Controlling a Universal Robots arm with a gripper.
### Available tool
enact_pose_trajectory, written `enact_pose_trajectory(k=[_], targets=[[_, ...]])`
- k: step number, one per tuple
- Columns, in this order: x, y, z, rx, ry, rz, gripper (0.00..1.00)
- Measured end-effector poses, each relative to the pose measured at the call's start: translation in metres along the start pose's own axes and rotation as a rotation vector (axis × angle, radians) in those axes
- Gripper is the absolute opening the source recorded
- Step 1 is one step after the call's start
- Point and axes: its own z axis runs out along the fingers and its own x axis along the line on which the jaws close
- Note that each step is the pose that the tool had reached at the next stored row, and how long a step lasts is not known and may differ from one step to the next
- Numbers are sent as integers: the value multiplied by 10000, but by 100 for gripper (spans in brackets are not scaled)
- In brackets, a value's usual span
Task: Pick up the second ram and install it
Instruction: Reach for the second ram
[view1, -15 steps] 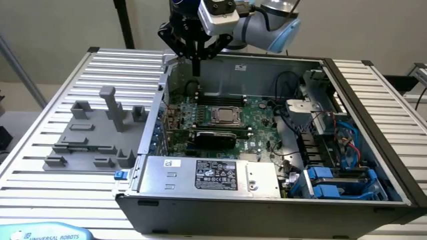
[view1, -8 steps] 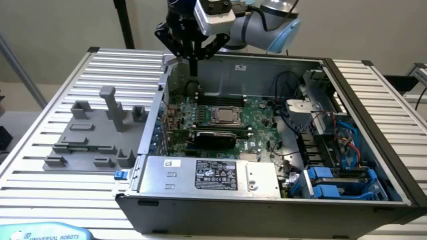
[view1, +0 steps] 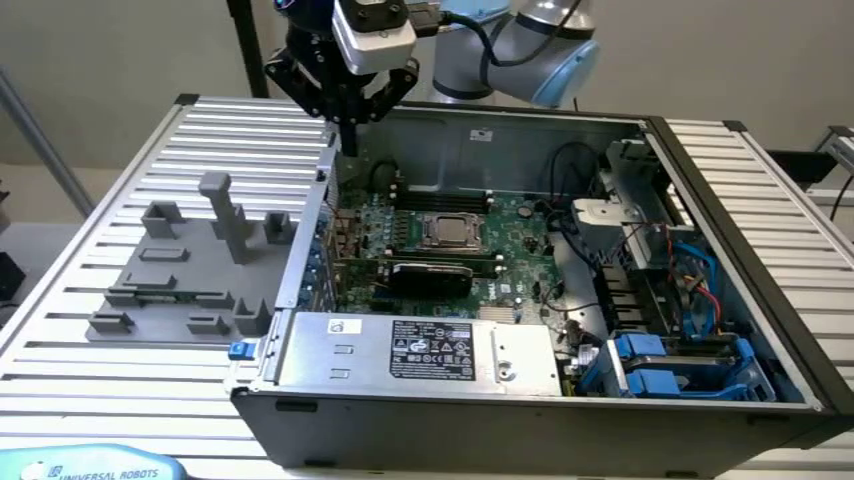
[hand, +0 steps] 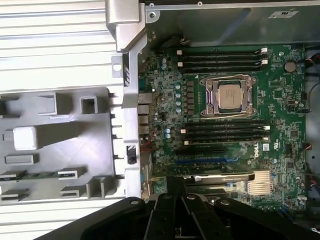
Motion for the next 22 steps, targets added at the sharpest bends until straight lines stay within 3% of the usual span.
enact_pose_trajectory(k=[12,22], targets=[[537,-167,-15,30,-2,0,11],[983,-244,-24,54,-4,-1,11]])
